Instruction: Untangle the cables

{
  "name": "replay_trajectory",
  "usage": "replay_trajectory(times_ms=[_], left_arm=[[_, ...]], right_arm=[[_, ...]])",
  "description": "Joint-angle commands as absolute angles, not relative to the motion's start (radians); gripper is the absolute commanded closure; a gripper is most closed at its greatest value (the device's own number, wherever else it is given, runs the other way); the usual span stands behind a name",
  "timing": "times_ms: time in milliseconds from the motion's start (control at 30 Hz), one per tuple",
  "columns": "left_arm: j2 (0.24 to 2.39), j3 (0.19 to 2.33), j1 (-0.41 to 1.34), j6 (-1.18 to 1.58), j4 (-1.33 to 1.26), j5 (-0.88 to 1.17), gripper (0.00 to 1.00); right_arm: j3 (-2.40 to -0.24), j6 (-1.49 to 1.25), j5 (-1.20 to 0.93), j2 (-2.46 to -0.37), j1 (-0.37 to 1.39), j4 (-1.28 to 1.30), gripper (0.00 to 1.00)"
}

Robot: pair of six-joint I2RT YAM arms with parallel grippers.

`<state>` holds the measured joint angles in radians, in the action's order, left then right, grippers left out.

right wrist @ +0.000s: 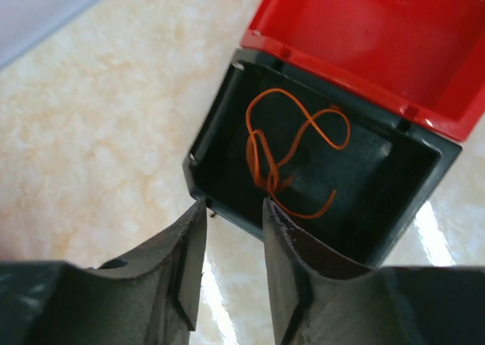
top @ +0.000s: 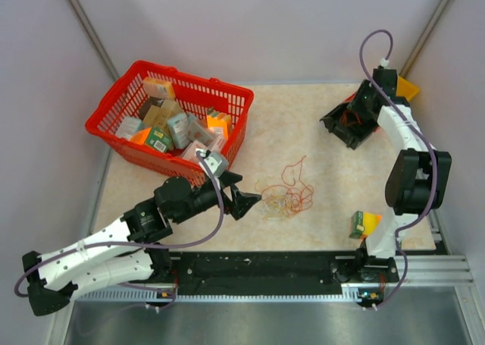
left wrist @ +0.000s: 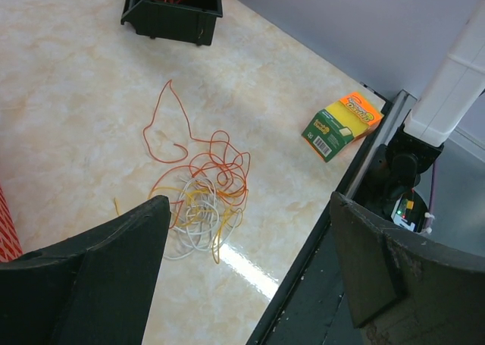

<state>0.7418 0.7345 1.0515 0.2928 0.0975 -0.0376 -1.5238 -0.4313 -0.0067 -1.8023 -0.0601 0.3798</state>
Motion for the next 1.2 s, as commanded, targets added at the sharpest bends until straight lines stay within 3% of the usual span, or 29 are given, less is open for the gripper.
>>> replay_trajectory(times_ms=[0,100,300,467,567,667,800,900,1000,1167], left_arm=[[0.739,0.756,1.052,0.325,0.048,-0.025,0.11],[0.752,0.767,1.051,0.342,0.045,-0.006,0.11],[0.831,0.796,1.051,0.379,0.072,0.032,0.12],[0.923,0.755,1.052,0.423,0.017,0.083,0.17],[1.052,0.790,1.054,0.445,-0.003,0.193,0.23],[1.179,0.862,1.078,0.437,0.051,0.184,0.31],[1.330,0.917,1.124,0.382,0.101,0.043,0.34],[1.422,0.959,1.149,0.350,0.133,-0.053,0.30],[1.505,1.003,1.152,0.336,0.179,-0.086,0.21],[1.638,1.068,1.149,0.296,0.239,-0.141,0.20]], right_arm=[[-1.522,-0.428,0.052,-1.764,-0.064,0.482,0.54],[-1.539,-0.394,0.078,-1.752,-0.063,0.544,0.36],[-1.331,-0.391,0.091,-1.536,0.072,0.552,0.28],[-0.947,-0.457,-0.081,-1.309,0.294,0.364,0.28],[-0.754,-0.512,-0.113,-1.191,0.426,0.275,0.35],[-0.544,-0.607,-0.217,-1.076,0.443,0.137,0.41],[-0.430,-0.629,-0.180,-0.935,0.443,0.110,0.43],[-0.420,-0.620,-0.094,-0.876,0.445,0.181,0.43],[-0.400,-0.661,-0.087,-0.896,0.443,0.199,0.43],[-0.371,-0.684,-0.083,-0.982,0.434,0.158,0.44]])
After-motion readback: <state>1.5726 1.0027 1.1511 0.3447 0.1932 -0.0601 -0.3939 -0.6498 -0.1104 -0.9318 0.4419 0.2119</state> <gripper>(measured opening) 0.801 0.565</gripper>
